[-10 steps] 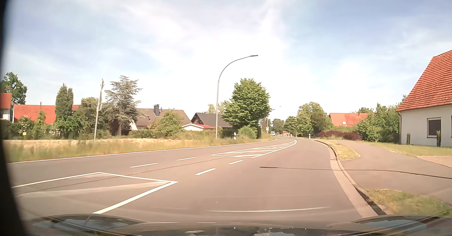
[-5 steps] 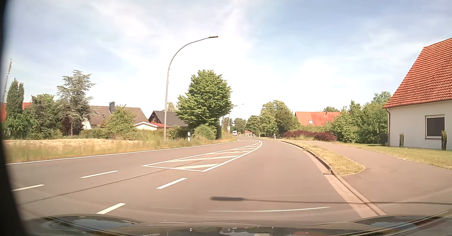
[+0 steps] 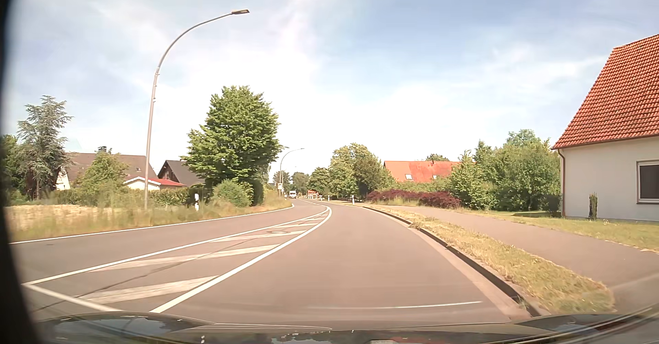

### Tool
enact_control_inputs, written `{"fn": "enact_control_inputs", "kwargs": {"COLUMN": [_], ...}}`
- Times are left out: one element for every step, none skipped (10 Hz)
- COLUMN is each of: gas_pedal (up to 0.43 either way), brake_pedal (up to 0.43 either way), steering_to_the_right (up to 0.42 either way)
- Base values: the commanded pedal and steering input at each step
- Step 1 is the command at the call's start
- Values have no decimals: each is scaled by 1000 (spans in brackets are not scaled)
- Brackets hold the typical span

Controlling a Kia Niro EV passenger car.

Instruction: Follow the waypoints while adhering to traffic rules and regulations

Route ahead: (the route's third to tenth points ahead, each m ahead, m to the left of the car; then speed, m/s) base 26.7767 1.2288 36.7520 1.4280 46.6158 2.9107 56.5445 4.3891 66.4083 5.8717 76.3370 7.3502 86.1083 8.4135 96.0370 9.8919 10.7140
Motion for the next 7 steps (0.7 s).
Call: {"fn": "enact_control_inputs", "kwargs": {"gas_pedal": [228,240,260,268,268,268,268], "brake_pedal": [0,0,0,0,0,0,0], "steering_to_the_right": [53,30,10,3,0,-4,-10]}}
